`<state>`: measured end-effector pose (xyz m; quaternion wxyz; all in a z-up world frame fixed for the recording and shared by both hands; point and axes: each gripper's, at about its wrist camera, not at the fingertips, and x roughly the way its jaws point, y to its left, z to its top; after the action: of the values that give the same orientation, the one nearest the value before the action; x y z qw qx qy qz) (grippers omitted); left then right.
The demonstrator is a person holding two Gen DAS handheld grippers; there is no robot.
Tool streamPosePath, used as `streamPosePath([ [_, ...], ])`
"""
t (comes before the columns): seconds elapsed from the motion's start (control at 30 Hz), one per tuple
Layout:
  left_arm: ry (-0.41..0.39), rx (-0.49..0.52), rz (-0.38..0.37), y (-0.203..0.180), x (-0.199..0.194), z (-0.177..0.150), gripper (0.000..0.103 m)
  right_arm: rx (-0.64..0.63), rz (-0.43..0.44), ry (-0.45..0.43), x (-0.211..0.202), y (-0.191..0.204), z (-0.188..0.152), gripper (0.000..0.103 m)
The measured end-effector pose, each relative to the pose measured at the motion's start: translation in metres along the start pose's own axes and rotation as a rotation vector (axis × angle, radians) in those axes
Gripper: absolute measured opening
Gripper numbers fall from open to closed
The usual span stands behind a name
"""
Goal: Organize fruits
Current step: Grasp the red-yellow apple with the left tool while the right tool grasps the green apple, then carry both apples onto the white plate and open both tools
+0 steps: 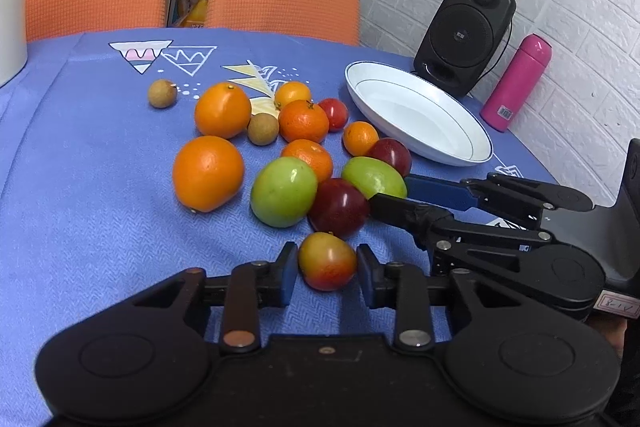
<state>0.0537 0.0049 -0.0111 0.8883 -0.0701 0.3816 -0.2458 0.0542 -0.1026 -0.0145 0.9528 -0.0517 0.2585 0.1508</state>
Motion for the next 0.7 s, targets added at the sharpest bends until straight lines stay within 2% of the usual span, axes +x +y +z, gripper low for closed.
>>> streamPosePath([
  [0.1, -0.01, 0.001, 0.008, -0.002, -0.006, -0.003, 0.101, 0.016, 0.001, 0.001, -0.007, 0.002, -0.002, 0.059],
  [0.23, -0.025, 0.015, 0.012, -0.007, -0.014, -0.004, 0.101, 0.063, 0.004, -0.026, -0.023, -0.001, -0.005, 0.049],
  [0.37, -0.026, 0.03, 0.01, -0.013, -0.015, -0.006, 0.101, 0.061, 0.012, -0.019, -0.032, -0.001, -0.007, 0.049],
  [0.4, -0.024, 0.032, 0.008, -0.014, -0.015, -0.007, 0.101, 0.055, 0.014, -0.014, -0.031, 0.0, -0.008, 0.051],
  [0.47, -0.019, 0.035, 0.01, -0.014, -0.015, -0.009, 0.101, 0.052, 0.01, 0.006, -0.029, 0.001, -0.009, 0.063],
  [0.67, -0.013, 0.033, 0.021, -0.011, -0.015, -0.012, 0.101, 0.041, -0.009, 0.018, -0.021, 0.003, -0.011, 0.08],
  [0.7, -0.012, 0.033, 0.021, -0.011, -0.016, -0.012, 0.101, 0.04, -0.011, 0.021, -0.018, 0.003, -0.011, 0.079],
])
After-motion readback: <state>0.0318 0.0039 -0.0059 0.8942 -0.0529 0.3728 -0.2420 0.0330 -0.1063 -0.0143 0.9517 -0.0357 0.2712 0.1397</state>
